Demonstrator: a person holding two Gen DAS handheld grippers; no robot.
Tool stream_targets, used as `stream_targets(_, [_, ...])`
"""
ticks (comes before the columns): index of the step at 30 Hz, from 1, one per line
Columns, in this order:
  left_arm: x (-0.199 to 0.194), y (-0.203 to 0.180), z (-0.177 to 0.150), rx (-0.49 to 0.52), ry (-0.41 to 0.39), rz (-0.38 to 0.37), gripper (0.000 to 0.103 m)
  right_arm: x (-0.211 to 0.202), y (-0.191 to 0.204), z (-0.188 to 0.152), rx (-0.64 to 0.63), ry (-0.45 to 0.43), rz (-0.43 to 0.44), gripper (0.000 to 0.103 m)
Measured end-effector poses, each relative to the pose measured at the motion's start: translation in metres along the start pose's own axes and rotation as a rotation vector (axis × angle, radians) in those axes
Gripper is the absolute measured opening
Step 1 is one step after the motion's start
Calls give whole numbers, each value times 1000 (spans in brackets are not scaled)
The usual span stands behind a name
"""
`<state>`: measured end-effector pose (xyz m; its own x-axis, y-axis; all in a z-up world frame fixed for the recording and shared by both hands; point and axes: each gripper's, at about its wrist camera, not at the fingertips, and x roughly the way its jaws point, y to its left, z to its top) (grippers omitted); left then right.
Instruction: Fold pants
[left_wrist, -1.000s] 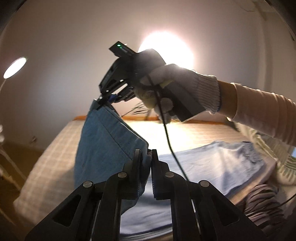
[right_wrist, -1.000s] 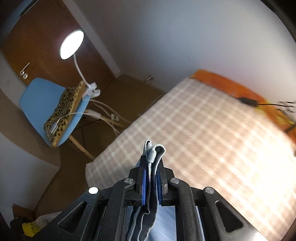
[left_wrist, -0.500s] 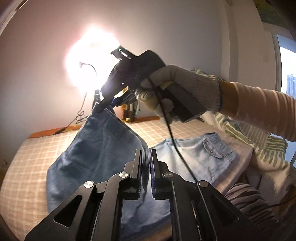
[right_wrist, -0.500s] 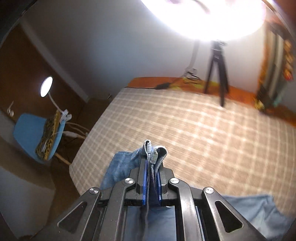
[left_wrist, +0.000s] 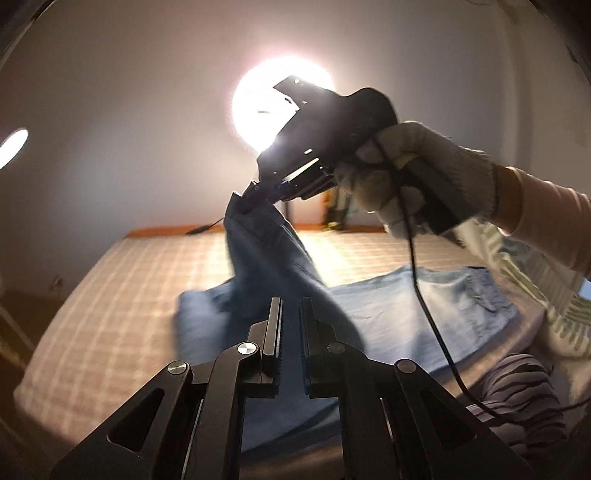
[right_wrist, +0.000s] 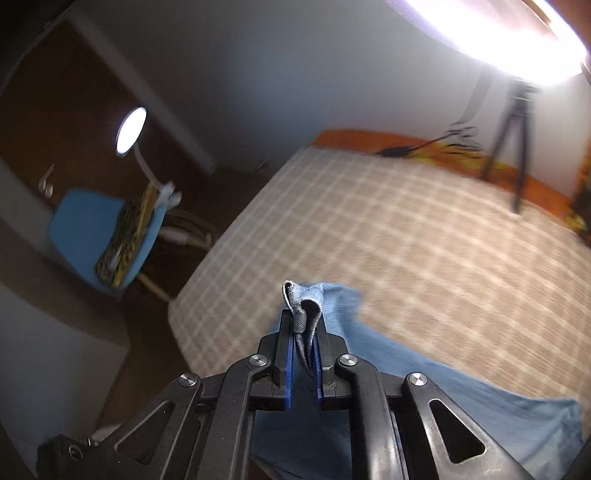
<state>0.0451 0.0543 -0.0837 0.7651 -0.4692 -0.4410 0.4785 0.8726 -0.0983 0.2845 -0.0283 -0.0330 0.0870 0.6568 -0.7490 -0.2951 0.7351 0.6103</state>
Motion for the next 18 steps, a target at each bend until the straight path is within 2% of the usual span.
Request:
stream_targets(6, [-14, 45, -21, -112, -15, 98, 7, 96, 58, 0, -110, 151, 16, 6])
stream_targets(10, [-21, 70, -31, -170, -4, 136, 7, 152, 70, -15, -162, 244, -14, 7])
stream_targets(11, [-22, 72, -33, -177, -1, 139, 7, 165, 70, -20, -169, 271, -8, 12])
stream_targets(12, [-21, 73, -35, -184, 2, 137, 7, 171, 70, -23, -177, 287, 2, 14])
stream_targets(14, [-18, 73, -37, -195, 9, 130, 7, 172, 68, -25, -186, 289, 26, 35])
stream_targets(15, [-16, 72, -37, -201, 13, 121, 7, 165, 66, -24, -182, 280, 55, 40])
stream_targets(18, [-10, 65, -36, -210, 21, 80, 7, 127, 59, -18, -208, 214, 71, 42])
